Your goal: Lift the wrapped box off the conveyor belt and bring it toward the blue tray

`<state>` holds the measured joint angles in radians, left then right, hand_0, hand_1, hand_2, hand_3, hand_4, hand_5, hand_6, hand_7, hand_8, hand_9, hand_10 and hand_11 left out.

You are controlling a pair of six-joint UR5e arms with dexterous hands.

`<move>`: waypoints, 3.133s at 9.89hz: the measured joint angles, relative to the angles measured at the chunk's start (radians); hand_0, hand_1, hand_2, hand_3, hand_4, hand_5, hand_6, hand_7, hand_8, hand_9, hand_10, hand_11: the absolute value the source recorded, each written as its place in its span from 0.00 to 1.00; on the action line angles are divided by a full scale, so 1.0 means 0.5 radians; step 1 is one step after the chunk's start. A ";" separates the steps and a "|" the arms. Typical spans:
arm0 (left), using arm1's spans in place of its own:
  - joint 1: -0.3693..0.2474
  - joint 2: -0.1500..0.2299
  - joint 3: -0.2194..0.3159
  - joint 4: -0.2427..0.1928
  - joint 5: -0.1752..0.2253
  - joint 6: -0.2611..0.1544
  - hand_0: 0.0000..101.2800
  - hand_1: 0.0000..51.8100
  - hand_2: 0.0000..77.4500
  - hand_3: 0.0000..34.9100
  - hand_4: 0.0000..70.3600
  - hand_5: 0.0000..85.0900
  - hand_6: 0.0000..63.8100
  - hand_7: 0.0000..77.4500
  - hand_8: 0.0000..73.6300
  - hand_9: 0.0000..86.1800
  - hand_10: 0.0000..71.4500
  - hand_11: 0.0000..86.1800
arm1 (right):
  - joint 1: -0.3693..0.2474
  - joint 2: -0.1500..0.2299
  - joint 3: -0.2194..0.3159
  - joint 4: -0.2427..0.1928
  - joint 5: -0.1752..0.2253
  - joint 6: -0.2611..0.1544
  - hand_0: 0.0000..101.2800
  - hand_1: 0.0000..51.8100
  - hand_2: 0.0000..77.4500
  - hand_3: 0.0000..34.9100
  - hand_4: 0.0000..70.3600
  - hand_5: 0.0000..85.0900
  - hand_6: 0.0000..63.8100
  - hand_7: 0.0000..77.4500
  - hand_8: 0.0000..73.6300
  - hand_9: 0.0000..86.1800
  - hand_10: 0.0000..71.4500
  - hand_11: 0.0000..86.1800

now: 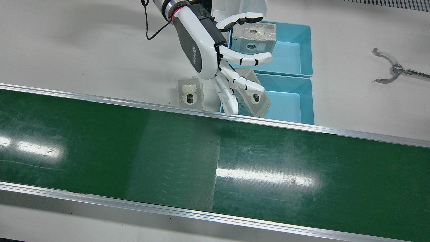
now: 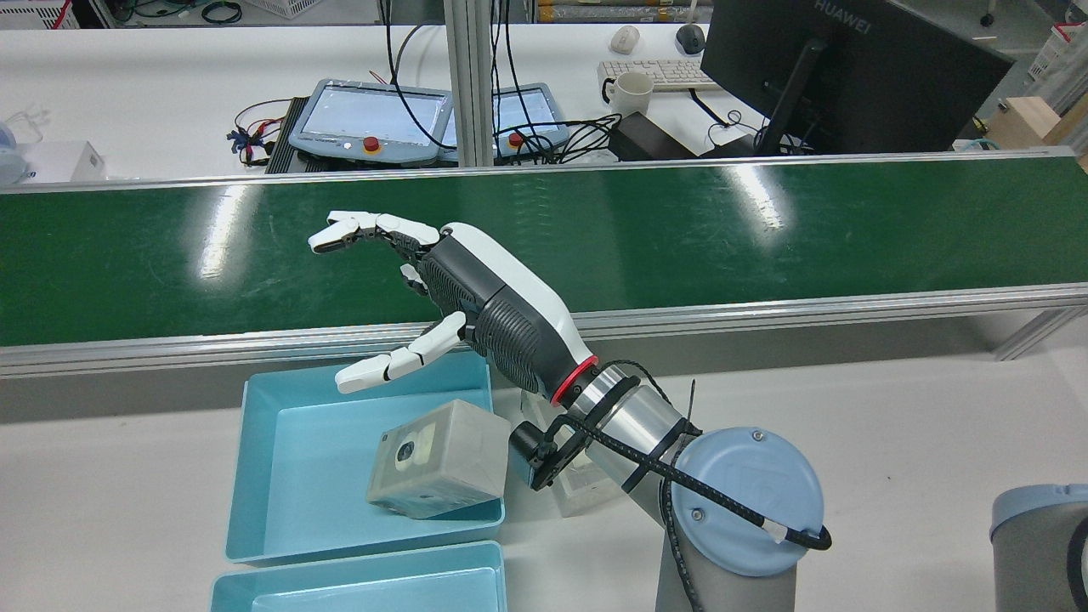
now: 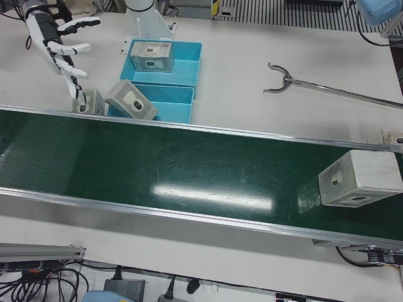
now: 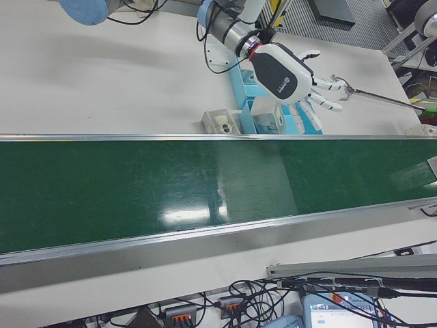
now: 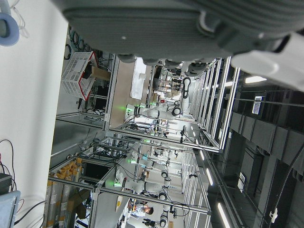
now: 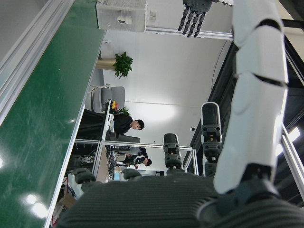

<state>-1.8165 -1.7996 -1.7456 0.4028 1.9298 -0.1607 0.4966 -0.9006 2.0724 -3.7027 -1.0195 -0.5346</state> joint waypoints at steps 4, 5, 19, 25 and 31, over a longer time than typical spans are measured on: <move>0.000 0.000 0.000 0.000 0.000 0.000 0.00 0.00 0.01 0.00 0.00 0.01 0.00 0.01 0.00 0.01 0.01 0.00 | 0.368 -0.219 0.040 -0.006 -0.178 0.154 0.45 0.22 0.22 0.86 0.28 0.31 0.00 0.22 0.00 0.02 0.02 0.03; 0.000 0.000 0.000 0.000 0.000 0.000 0.00 0.00 0.01 0.00 0.00 0.01 0.00 0.01 0.01 0.00 0.00 0.00 | 0.496 -0.309 0.062 -0.006 -0.217 0.206 0.45 0.21 0.23 0.86 0.28 0.26 0.00 0.18 0.00 0.02 0.02 0.03; 0.000 0.000 0.000 0.000 0.000 0.000 0.00 0.00 0.01 0.00 0.00 0.01 0.00 0.01 0.00 0.01 0.00 0.00 | 0.666 -0.604 0.060 -0.052 -0.270 0.670 0.40 0.17 0.15 0.86 0.18 0.20 0.00 0.17 0.00 0.02 0.08 0.10; 0.000 0.000 0.000 0.000 0.000 0.000 0.00 0.00 0.01 0.00 0.00 0.01 0.00 0.01 0.01 0.00 0.00 0.00 | 0.893 -0.811 0.074 -0.054 -0.278 0.770 0.38 0.12 0.11 0.86 0.15 0.17 0.00 0.14 0.00 0.02 0.08 0.10; 0.000 0.000 0.000 0.000 0.000 0.000 0.00 0.00 0.01 0.00 0.00 0.01 0.00 0.01 0.01 0.00 0.00 0.00 | 0.857 -0.746 0.043 -0.053 -0.302 0.772 0.37 0.12 0.16 0.86 0.23 0.25 0.00 0.20 0.00 0.02 0.09 0.11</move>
<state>-1.8165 -1.7996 -1.7456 0.4028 1.9298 -0.1607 0.9249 -1.2736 2.0937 -3.7291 -1.1705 -0.1487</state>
